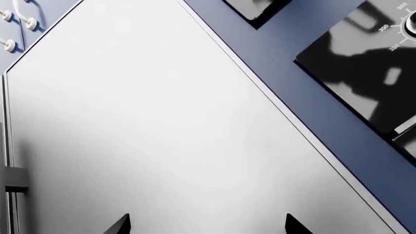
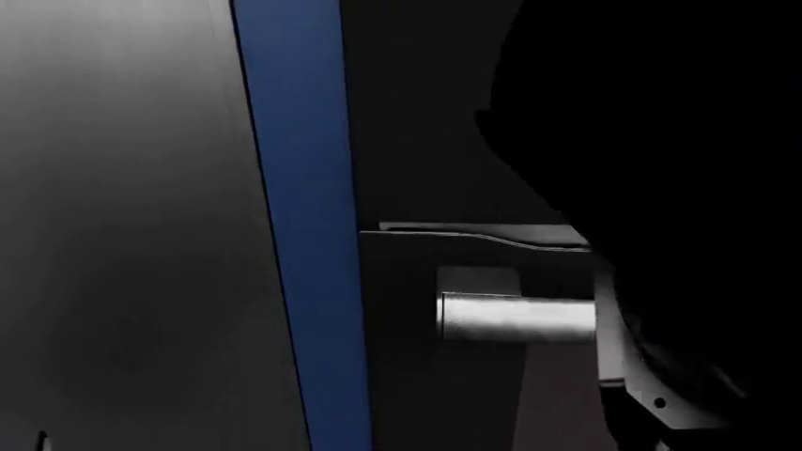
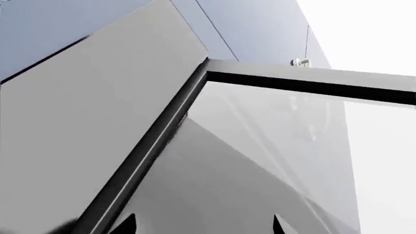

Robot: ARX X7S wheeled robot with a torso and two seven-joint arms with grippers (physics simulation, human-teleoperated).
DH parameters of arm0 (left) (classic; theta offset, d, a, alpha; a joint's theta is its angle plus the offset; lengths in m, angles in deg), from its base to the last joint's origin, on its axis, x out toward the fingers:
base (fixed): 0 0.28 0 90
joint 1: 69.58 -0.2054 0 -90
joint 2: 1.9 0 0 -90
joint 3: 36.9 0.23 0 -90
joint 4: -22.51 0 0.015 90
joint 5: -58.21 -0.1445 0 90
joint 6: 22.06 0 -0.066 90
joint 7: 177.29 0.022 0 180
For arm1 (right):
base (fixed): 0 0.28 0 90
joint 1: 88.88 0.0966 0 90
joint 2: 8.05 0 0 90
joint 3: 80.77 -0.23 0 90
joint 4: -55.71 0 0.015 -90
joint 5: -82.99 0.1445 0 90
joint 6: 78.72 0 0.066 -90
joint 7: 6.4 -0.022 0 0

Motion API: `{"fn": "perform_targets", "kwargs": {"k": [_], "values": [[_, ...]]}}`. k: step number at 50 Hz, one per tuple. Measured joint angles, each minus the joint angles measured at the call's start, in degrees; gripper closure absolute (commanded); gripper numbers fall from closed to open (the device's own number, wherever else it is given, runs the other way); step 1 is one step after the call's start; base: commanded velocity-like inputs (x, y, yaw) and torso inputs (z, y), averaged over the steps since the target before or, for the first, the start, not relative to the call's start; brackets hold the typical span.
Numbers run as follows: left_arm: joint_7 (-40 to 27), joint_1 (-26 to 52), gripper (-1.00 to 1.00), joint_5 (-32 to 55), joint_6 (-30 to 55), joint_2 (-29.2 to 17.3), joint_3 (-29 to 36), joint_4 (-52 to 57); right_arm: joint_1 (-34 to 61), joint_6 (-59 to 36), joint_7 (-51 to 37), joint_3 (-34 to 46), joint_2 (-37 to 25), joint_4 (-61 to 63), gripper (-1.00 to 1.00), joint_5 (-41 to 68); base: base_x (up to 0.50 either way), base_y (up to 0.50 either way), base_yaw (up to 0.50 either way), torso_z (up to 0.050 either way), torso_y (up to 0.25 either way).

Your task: Close the microwave door

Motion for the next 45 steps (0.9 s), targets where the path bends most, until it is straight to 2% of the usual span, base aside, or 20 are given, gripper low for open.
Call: {"fn": "perform_targets", "kwargs": {"k": [23, 45], "values": [[2.0, 2.9, -1.0, 0.9, 1.6, 0.3, 0.4, -0.6, 7.7, 3.1, -6.5, -5.3, 2.3, -16.6, -1.0, 12.6, 0.0, 0.0, 0.0, 0.0, 0.0], [2.9, 4.4, -1.0, 1.4, 2.8, 0.2, 0.3, -0.6, 9.4, -3.2, -11.7, -13.6, 4.5, -15.4, -1.0, 23.8, 0.0, 0.0, 0.0, 0.0, 0.0]]}}
